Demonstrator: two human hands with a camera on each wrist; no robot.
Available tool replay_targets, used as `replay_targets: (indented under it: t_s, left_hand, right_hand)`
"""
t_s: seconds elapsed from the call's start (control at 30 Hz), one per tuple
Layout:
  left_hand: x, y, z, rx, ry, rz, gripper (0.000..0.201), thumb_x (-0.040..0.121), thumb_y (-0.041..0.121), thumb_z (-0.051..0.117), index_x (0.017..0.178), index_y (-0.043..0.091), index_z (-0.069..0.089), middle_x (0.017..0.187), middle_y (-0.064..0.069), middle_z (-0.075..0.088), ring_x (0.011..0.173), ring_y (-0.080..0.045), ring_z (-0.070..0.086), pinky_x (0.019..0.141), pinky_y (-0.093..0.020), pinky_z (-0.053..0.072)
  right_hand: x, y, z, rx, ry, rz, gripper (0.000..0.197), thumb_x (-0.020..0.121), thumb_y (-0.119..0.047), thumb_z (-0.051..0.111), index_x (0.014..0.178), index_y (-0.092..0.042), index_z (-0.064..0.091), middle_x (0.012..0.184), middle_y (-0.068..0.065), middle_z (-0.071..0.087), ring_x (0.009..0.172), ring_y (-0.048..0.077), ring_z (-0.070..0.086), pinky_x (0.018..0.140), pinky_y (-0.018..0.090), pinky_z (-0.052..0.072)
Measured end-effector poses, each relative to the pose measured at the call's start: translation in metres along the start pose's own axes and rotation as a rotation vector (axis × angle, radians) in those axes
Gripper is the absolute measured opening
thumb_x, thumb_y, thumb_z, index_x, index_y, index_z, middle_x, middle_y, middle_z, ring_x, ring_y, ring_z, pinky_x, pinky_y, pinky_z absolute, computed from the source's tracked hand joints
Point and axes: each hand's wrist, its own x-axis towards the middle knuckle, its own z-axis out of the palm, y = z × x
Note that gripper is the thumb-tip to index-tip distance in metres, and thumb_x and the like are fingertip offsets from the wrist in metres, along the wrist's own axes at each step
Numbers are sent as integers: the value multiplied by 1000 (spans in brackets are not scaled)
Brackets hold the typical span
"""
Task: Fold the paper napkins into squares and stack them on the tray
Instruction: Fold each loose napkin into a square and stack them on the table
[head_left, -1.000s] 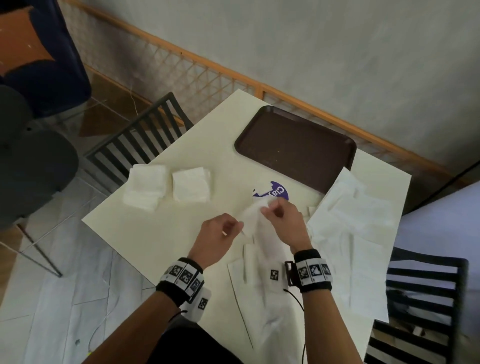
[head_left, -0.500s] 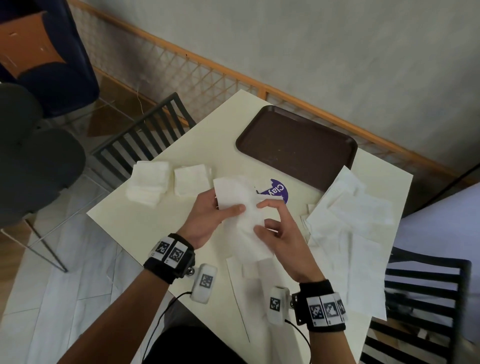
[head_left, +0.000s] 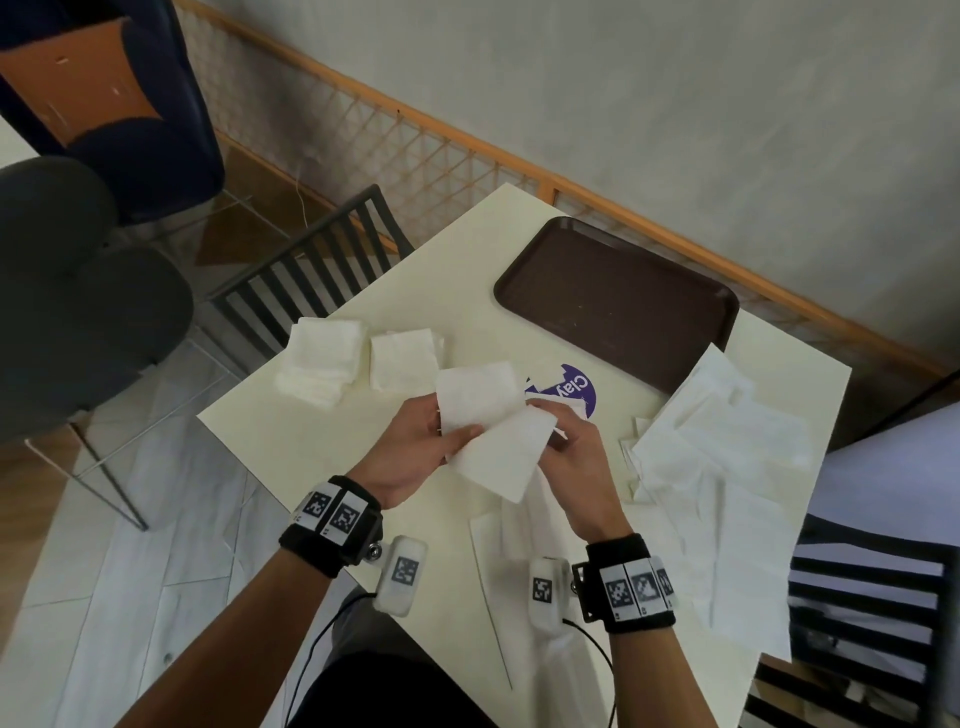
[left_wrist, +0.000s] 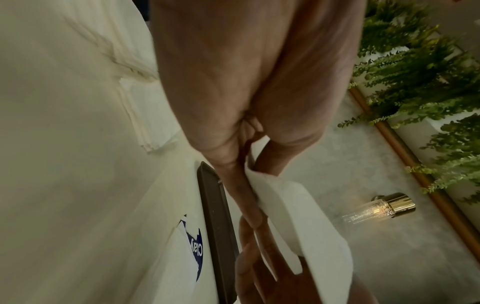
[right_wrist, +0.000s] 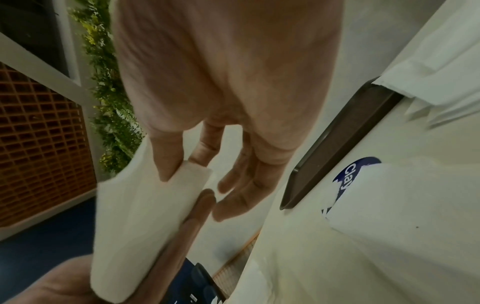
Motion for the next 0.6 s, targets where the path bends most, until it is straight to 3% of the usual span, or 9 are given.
replay_targets:
  t_s: [0.1, 0.17, 0.27, 0.4, 0.5, 0.57, 0.6]
  left_hand:
    - [-4, 1, -6, -15, -38, 6, 46, 103, 0, 64, 148, 7, 59, 143, -9, 70, 134, -29, 67, 110, -47, 56]
    - [-6, 1, -11, -22, -49, 6, 46, 102, -2, 65, 147, 5, 60, 142, -12, 71, 134, -30, 66, 110, -45, 56]
    - [-7, 6, -19, -43, -64, -24, 45, 101, -2, 67, 145, 5, 61, 141, -12, 71, 133, -32, 67, 108, -44, 58]
    - [-9, 11, -35, 23, -92, -96, 58, 92, -3, 79, 145, 13, 63, 138, -10, 73, 129, -29, 70, 105, -48, 59]
    - [-5, -3, -48, 84, -62, -123, 61, 88, -5, 83, 143, 13, 65, 134, -12, 74, 126, -33, 71, 103, -53, 60]
    - [-2, -17, -53, 69, -11, -160, 55, 91, -6, 79, 142, 12, 66, 130, -13, 76, 124, -35, 72, 102, -55, 61]
    - [-2, -25, -56, 58, 6, -187, 53, 94, -6, 76, 142, 13, 66, 129, -13, 77, 124, -35, 72, 103, -55, 60]
  right_hand:
    - [4, -3, 11, 37, -41, 21, 28, 90, -16, 72, 117, -11, 79, 113, -2, 81, 108, 19, 75, 92, 34, 59]
    - [5, -6, 14, 48, -108, -59, 19, 91, -5, 76, 109, -9, 79, 109, -1, 80, 102, 16, 73, 87, 28, 55]
    - [7, -2, 14, 19, -224, -180, 25, 83, 13, 83, 102, -3, 82, 120, 6, 77, 114, 22, 74, 90, 30, 58]
    - [12, 8, 18, 19, -191, -160, 20, 77, 4, 88, 94, -6, 86, 127, -2, 73, 123, 21, 71, 90, 29, 61]
    - [13, 28, 21, -23, -304, -125, 36, 75, 20, 83, 96, -9, 89, 143, 3, 64, 133, 21, 67, 101, 34, 62]
    - [13, 44, 28, -74, -349, -18, 45, 74, 24, 76, 94, -14, 90, 140, 2, 63, 130, 18, 68, 103, 32, 60]
    - [14, 52, 33, -114, -345, 21, 39, 76, 18, 80, 93, -15, 90, 133, -1, 66, 124, 16, 70, 102, 31, 59]
